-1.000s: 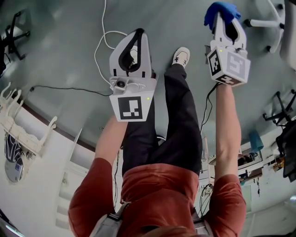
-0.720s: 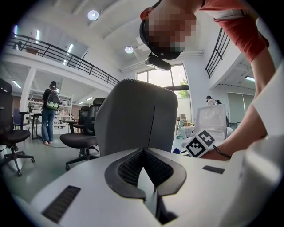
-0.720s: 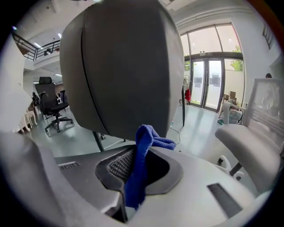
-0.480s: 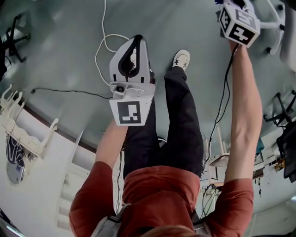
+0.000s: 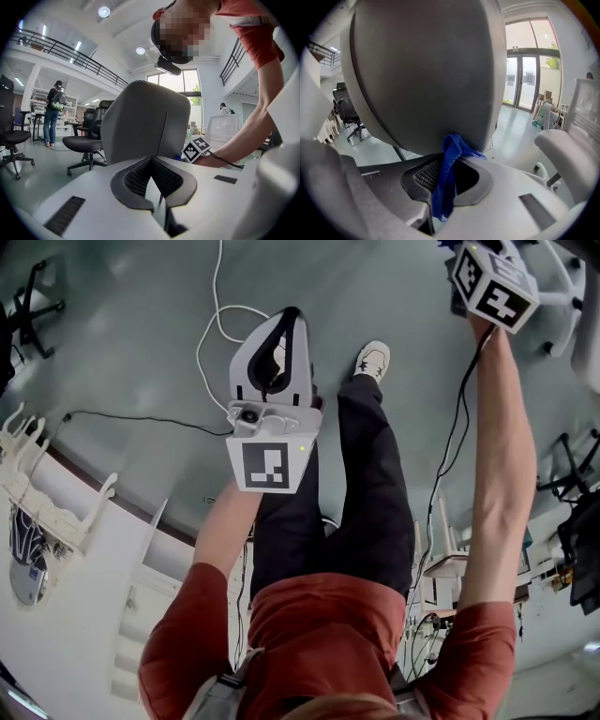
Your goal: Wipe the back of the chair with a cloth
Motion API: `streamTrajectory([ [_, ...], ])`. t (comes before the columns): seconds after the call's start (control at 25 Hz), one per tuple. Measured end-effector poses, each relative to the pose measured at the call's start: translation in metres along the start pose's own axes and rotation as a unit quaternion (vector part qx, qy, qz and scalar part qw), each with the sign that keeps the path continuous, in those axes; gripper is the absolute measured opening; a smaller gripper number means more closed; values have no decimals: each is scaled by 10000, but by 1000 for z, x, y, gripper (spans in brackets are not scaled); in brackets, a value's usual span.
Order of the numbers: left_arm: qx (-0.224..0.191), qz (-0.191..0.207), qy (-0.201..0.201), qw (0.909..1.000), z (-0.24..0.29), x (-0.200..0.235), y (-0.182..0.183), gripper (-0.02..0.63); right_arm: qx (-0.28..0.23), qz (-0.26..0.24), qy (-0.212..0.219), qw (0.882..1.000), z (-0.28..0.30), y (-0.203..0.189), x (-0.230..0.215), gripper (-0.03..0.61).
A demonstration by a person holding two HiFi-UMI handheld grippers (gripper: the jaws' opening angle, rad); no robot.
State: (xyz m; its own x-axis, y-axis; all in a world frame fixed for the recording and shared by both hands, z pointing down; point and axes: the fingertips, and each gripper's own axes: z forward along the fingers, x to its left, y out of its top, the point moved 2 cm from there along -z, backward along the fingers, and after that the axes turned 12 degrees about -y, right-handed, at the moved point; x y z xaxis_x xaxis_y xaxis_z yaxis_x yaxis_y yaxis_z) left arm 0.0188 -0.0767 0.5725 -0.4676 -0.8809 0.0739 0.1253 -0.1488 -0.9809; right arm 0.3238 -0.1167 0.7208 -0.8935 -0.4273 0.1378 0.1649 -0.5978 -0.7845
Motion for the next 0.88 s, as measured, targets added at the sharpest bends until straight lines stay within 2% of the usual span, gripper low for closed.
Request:
streamTrajectory([
  [0.12, 12, -12, 81, 10000, -8, 11, 0, 14, 35, 104, 119, 9999, 0, 2, 22, 58],
  [0.6, -32, -124, 489, 9987, -45, 53, -5, 14, 1, -280, 715, 9970, 0, 7, 126, 58],
  [0.88, 43, -189, 651, 9977, -79, 82, -13, 14, 160, 204, 571, 9980, -3, 6, 162, 58],
])
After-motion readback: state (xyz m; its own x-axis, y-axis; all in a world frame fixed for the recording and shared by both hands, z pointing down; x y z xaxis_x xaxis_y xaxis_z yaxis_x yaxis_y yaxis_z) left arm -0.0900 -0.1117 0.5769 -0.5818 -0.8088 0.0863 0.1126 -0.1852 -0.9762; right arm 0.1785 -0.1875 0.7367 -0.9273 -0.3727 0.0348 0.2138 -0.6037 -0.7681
